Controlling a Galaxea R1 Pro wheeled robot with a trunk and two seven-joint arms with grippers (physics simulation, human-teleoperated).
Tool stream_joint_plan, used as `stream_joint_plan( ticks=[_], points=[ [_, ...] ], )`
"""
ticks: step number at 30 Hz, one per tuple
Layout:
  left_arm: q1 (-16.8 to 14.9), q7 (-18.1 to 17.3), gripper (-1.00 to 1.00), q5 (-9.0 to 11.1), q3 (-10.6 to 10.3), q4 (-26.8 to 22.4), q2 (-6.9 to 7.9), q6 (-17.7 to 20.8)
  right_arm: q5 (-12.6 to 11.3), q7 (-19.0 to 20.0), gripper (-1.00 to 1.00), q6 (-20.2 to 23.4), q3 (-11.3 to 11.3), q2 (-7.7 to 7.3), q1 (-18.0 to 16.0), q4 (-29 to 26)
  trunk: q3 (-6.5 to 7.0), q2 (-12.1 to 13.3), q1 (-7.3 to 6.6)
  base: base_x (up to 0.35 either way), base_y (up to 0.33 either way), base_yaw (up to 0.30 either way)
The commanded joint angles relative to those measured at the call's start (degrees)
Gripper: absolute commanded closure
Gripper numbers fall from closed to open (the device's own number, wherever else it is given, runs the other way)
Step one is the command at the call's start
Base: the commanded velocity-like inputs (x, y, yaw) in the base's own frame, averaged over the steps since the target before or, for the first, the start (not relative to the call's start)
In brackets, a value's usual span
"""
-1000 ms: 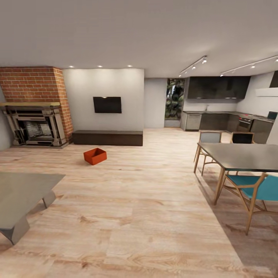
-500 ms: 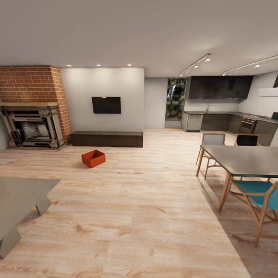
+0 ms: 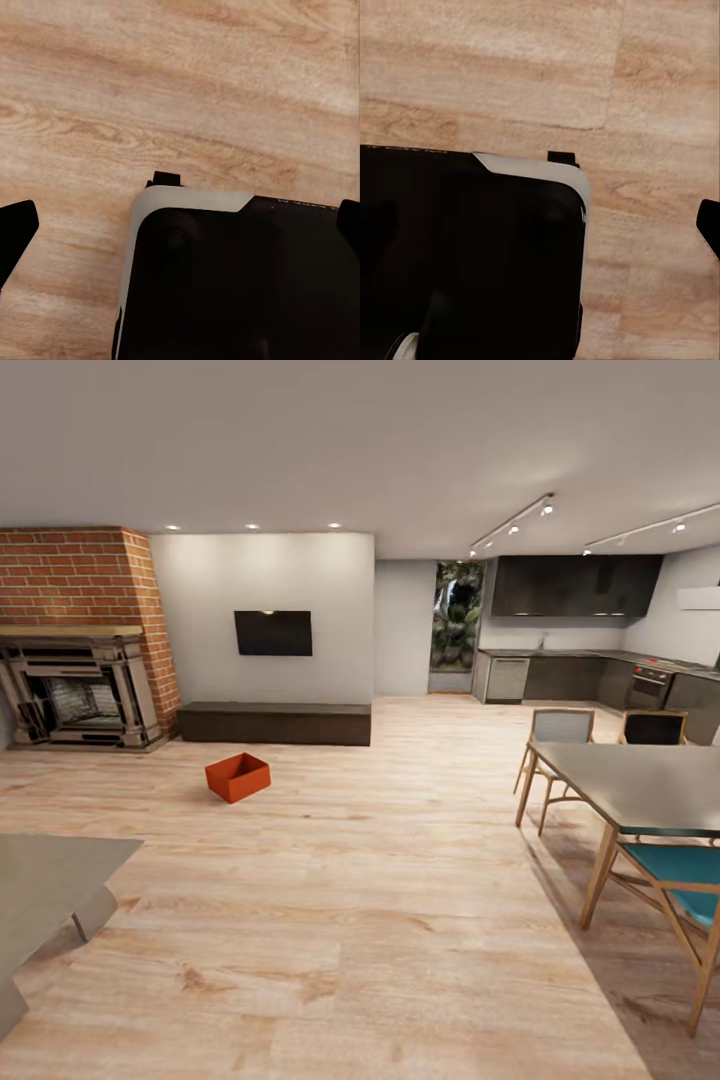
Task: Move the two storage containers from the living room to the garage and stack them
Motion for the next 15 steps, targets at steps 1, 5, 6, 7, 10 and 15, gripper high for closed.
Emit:
stream_joint_plan(
  ticks=[1,5,6,7,10,15],
  points=[
    [0.0,-0.3,-1.0,0.5,-0.1,0.1,0.01,-0.2,-0.6,0.4,-1.0,-0.3,0.4,0.03,0.0,0.2,-0.07,-0.1,0.05,0.324,0.0,0.0],
    [0.0,-0.3,-1.0,0.5,-0.1,0.1,0.01,-0.2,-0.6,0.5,-1.0,-0.2,0.4,0.08,-0.1,0.2,-0.07,-0.1,0.05,0.324,0.0,0.0],
    [0.0,-0.3,-1.0,0.5,-0.1,0.1,0.01,-0.2,-0.7,0.5,-1.0,-0.2,0.4,0.07,-0.1,0.2,-0.07,-0.1,0.05,0.324,0.0,0.0],
    [0.0,-0.3,-1.0,0.5,-0.1,0.1,0.01,-0.2,-0.7,0.5,-1.0,-0.2,0.4,0.08,-0.1,0.2,-0.07,-0.1,0.05,0.324,0.0,0.0],
    [0.0,-0.3,-1.0,0.5,-0.1,0.1,0.01,-0.2,-0.7,0.5,-1.0,-0.2,0.4,0.08,-0.1,0.2,-0.07,-0.1,0.05,0.324,0.0,0.0],
    [0.0,-0.3,-1.0,0.5,-0.1,0.1,0.01,-0.2,-0.8,0.5,-1.0,-0.2,0.4,0.05,-0.1,0.2,-0.07,-0.1,0.05,0.324,0.0,0.0]
  ],
)
